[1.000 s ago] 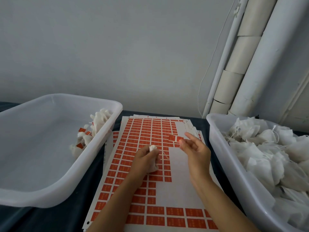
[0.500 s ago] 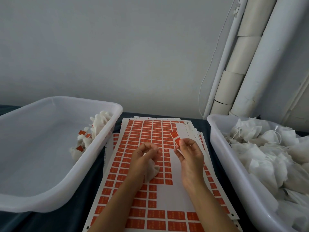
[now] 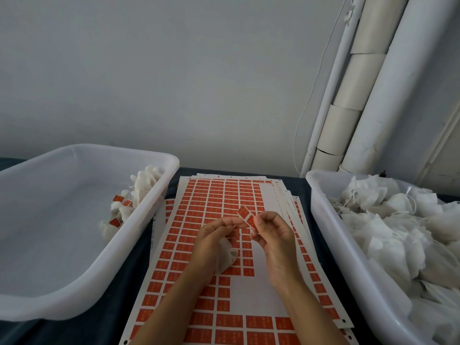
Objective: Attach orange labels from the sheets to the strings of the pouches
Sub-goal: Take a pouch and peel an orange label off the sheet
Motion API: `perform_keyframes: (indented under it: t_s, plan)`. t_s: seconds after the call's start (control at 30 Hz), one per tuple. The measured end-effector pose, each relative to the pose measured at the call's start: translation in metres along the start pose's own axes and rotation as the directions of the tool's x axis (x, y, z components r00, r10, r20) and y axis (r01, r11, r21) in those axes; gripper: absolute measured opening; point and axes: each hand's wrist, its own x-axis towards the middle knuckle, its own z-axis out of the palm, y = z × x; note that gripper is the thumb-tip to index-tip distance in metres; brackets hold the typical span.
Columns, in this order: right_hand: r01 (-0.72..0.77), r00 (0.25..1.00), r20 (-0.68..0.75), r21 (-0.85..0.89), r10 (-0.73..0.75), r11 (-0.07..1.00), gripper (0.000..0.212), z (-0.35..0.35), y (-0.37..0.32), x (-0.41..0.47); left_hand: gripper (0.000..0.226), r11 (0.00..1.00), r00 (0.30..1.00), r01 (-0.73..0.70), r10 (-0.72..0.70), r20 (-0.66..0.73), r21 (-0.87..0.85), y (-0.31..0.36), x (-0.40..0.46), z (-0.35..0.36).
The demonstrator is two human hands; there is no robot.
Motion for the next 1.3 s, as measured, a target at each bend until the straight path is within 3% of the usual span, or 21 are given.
perform_keyframes:
  t_s: [0.13, 0.3, 0.47, 0.67, 1.3]
  plan:
    - [0.001, 1.000, 0.004, -0.096, -0.001, 0.995, 0.011, -0.0023, -0.0005, -0.0003, 0.043, 0.998, 0.999, 0.026, -0.023, -0.049, 0.062, -0.0004, -0.0013, -0.0011]
    - [0.047, 0.999, 0.006, -0.223, -0.047, 0.974, 0.006, -0.0008, -0.0003, 0.0005, 0.032, 0.980, 1.000, -0.009, 0.012, -0.018, 0.198, -0.0028, -0.0026, -0.0013]
    - [0.127, 0.991, 0.066, -0.282, -0.113, 0.951, 0.014, 0.0014, -0.0020, 0.0009, 0.041, 0.981, 0.999, -0.032, 0.024, 0.044, 0.194, -0.0009, -0.0039, 0.0022]
    - [0.165, 0.986, 0.041, -0.366, -0.161, 0.916, 0.015, 0.0005, -0.0001, 0.0009, 0.038, 0.986, 0.994, -0.058, 0.042, 0.102, 0.156, 0.0013, -0.0051, 0.0029]
    - [0.179, 0.980, -0.004, -0.408, -0.197, 0.895, 0.014, 0.0003, 0.0028, 0.0023, 0.038, 0.986, 0.993, -0.024, 0.004, 0.118, 0.163, -0.0046, -0.0019, 0.0014]
